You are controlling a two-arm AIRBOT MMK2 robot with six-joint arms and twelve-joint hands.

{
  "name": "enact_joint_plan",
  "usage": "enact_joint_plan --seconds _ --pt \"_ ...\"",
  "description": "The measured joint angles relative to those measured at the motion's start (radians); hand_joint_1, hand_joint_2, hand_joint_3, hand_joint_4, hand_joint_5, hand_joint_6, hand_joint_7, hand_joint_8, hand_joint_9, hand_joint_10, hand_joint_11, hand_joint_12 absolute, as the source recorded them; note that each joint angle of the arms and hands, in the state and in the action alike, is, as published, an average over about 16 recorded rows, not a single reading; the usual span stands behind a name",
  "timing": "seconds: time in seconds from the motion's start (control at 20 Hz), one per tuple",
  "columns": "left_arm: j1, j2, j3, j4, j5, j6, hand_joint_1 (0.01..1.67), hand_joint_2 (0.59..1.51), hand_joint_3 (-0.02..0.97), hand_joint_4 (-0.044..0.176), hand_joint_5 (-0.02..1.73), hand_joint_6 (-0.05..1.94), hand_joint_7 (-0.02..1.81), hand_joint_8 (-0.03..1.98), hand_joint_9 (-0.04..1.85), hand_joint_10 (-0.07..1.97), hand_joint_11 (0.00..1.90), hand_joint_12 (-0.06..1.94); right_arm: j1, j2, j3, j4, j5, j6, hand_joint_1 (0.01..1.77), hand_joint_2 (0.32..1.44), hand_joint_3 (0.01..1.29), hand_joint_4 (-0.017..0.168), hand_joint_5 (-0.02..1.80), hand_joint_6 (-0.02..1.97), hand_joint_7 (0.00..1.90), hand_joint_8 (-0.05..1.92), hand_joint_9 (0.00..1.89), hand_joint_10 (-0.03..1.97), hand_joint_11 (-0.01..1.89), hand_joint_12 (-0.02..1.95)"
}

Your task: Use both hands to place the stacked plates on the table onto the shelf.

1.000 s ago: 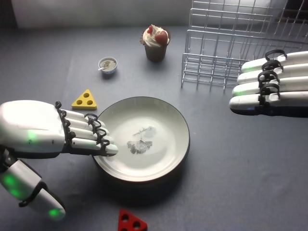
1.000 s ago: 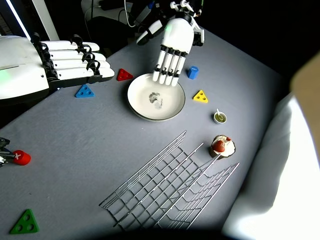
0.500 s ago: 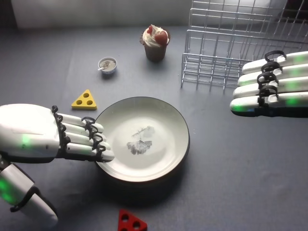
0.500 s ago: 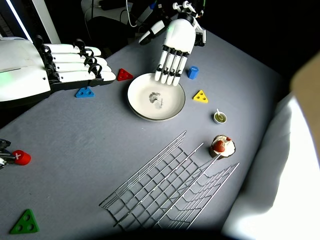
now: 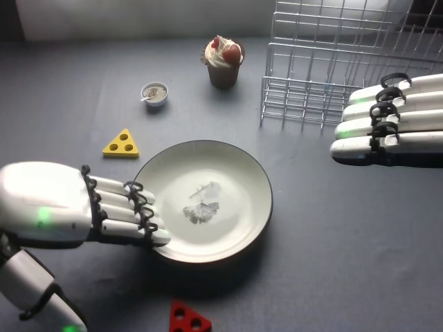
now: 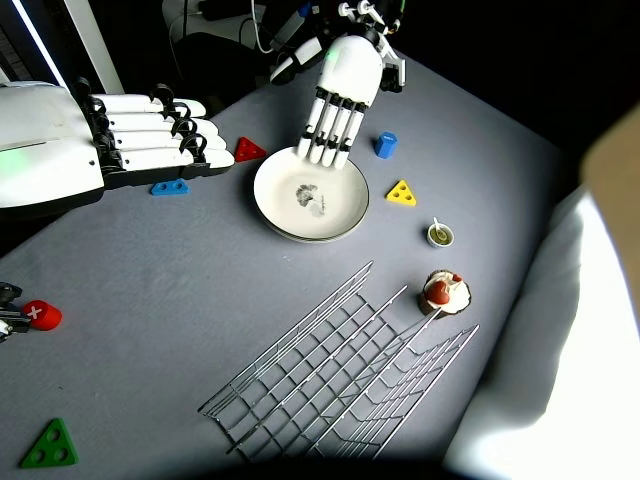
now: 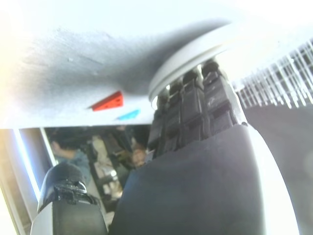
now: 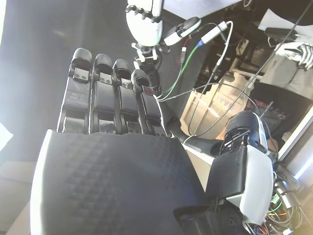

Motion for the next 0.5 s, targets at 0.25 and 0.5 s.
enact_joint_plan --seconds 0.25,0.5 --pt "0.015 -0.01 -0.003 -0.005 0.016 0.001 0.07 0.945 0.005 -0.007 0.08 -0.01 0.12 0.01 0.13 0.01 0.11 0.01 0.0 -0.005 0.001 -0.001 -0.003 -0.015 0.04 0.93 0.02 0.002 0.13 0.02 0.18 0.02 0.19 0.0 0.19 0.02" --pt "0.027 -0.025 0.008 -0.013 0.025 0.003 0.07 0.945 0.005 -0.006 0.08 -0.01 0.12 0.01 0.12 0.01 0.1 0.01 0.001 -0.019 0.007 -0.008 -0.011 -0.041 0.04 0.94 0.02 0.003 0.15 0.02 0.2 0.02 0.21 0.0 0.2 0.02"
